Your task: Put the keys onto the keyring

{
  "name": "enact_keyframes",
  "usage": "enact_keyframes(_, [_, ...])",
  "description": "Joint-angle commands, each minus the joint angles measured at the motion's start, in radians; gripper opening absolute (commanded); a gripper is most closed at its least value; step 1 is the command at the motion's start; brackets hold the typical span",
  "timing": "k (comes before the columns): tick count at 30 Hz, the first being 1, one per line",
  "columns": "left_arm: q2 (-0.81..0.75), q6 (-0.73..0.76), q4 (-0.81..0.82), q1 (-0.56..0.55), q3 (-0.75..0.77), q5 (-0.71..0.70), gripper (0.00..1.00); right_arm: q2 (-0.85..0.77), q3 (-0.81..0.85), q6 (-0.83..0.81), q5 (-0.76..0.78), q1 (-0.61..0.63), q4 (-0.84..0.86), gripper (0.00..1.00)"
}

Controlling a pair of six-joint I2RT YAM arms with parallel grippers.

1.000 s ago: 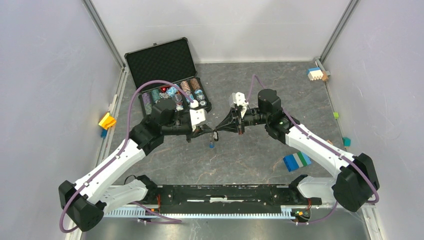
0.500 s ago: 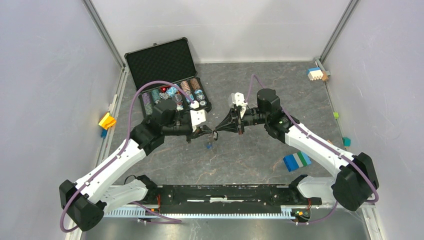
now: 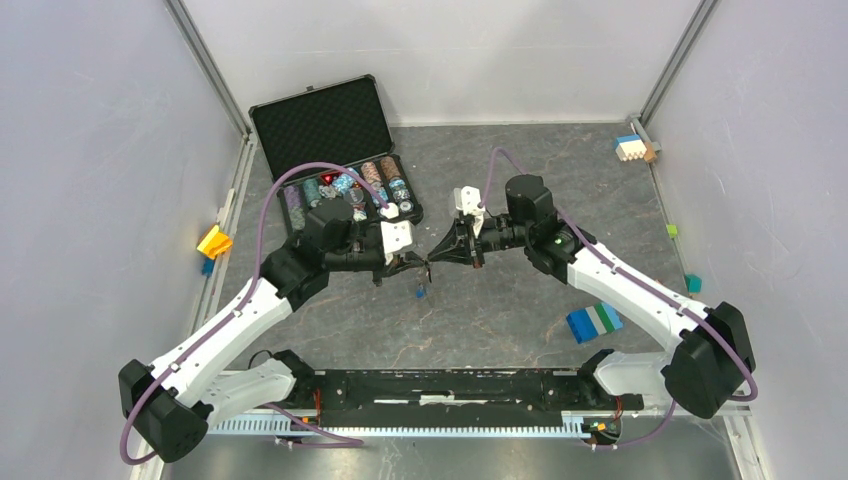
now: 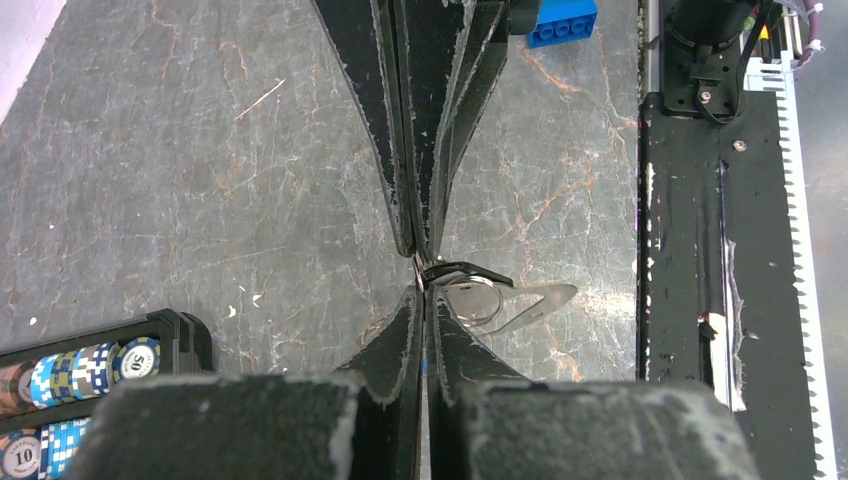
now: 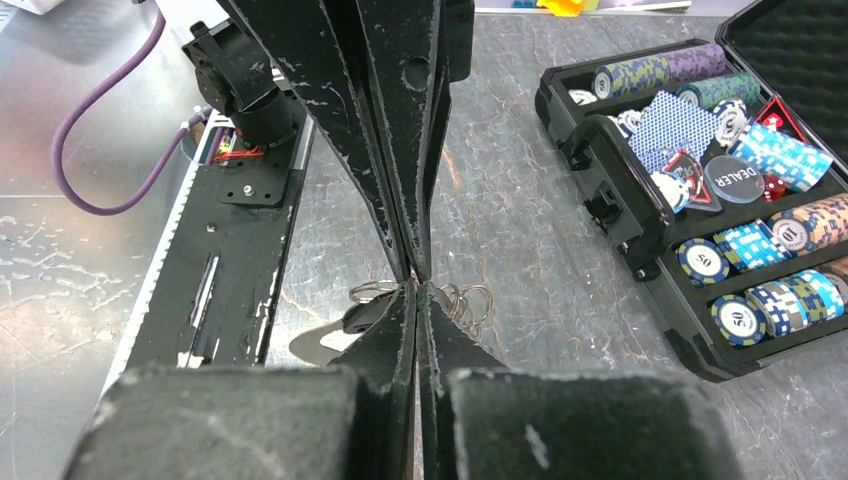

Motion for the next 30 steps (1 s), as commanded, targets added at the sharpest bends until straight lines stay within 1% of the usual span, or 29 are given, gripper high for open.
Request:
enact_keyframes(1, [-0.003,0.041,0.041,-0.009,0.006,0.013,0.02,0.013,0.047,-0.033,0.029,0.008,-0.026,0.00])
enact_keyframes(23, [-0.039,0.070,0.041,-0.011,-0.007,-0.012,0.02,0.011,0.050,-0.089,0.081,0.001,-0.071,0.00])
enact_keyframes(26, [-0.041,0.073,0.040,-0.011,-0.008,-0.008,0.02,0.017,0.056,-0.108,0.085,0.001,-0.094,0.00])
enact_keyframes(30, [-0.046,0.086,0.033,-0.011,-0.010,0.005,0.02,0.040,0.095,-0.156,0.098,0.001,-0.165,0.00])
